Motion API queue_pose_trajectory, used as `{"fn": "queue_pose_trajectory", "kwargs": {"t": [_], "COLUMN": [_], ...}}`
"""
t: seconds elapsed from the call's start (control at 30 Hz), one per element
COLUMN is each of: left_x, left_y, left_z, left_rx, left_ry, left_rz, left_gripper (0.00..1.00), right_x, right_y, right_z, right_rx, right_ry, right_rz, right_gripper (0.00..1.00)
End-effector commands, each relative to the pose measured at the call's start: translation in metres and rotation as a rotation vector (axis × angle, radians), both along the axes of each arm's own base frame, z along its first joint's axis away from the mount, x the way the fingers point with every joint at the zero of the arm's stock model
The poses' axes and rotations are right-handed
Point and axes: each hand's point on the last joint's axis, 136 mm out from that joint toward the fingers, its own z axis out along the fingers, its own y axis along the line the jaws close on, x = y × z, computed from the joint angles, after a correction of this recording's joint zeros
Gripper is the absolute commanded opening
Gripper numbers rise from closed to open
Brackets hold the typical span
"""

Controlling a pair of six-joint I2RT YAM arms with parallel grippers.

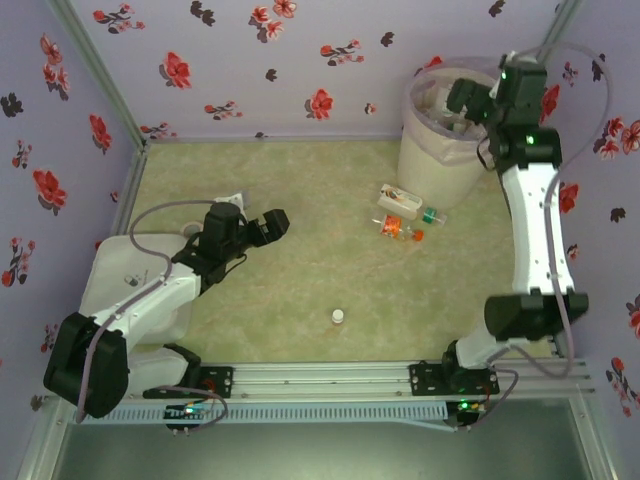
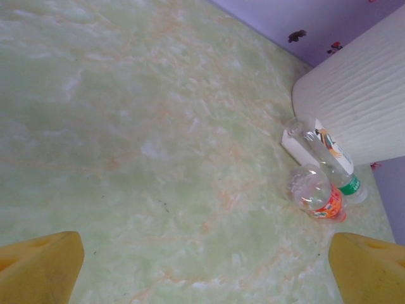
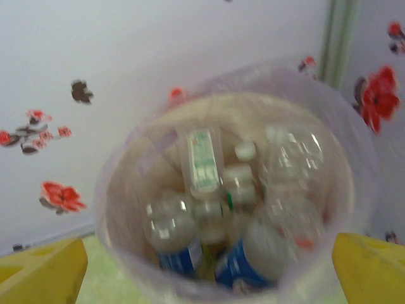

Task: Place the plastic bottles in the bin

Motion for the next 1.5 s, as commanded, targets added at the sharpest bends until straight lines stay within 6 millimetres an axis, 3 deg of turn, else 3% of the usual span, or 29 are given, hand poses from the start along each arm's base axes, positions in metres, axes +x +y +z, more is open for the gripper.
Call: {"fn": "queue_pose_trajectory", "kwargs": {"t": [0.0, 0.13, 0.23, 0.3, 0.43, 0.57, 0.7, 0.9, 1.03, 1.47], "left_x": [0.004, 0.006, 0.009, 0.012, 0.015, 0.011, 0.005, 0.000, 0.000, 0.002], "left_y": [0.007, 0.008, 0.009, 0.008, 0.006, 0.009, 0.018, 0.028, 0.035, 0.038], "left_z": [0.001, -0.004, -0.011, -0.015, -0.020, -0.023, -0.028, -0.031, -0.032, -0.037], "left_rx": [0.057, 0.077, 0.079, 0.079, 0.081, 0.083, 0.092, 0.095, 0.104, 0.105], "left_ry": [0.006, 0.022, 0.048, 0.064, 0.084, 0.093, 0.106, 0.119, 0.121, 0.143], "left_rz": [0.025, 0.025, 0.037, 0.043, 0.045, 0.050, 0.065, 0.093, 0.111, 0.128], "left_gripper": [1.00, 1.00, 1.00, 1.00, 1.00, 1.00, 1.00, 1.00, 1.00, 1.00], "right_x": [-0.043, -0.090, -0.106, -0.105, -0.085, -0.080, -0.069, -0.049, -0.037, -0.035], "right_y": [-0.002, 0.023, 0.044, 0.061, 0.096, 0.097, 0.100, 0.116, 0.117, 0.117], "right_z": [-0.011, -0.075, -0.130, -0.163, -0.216, -0.264, -0.285, -0.329, -0.336, -0.378], "right_rx": [0.127, 0.181, 0.269, 0.366, 0.706, 0.824, 0.829, 0.993, 0.978, 0.979], "right_ry": [-0.013, 0.105, 0.219, 0.291, 0.310, 0.323, 0.338, 0.363, 0.366, 0.417], "right_rz": [-0.088, -0.103, -0.104, -0.092, -0.116, -0.348, -0.446, -0.535, -0.565, -0.621], "right_gripper": [1.00, 1.00, 1.00, 1.00, 1.00, 0.99, 0.97, 0.95, 0.94, 0.87]}}
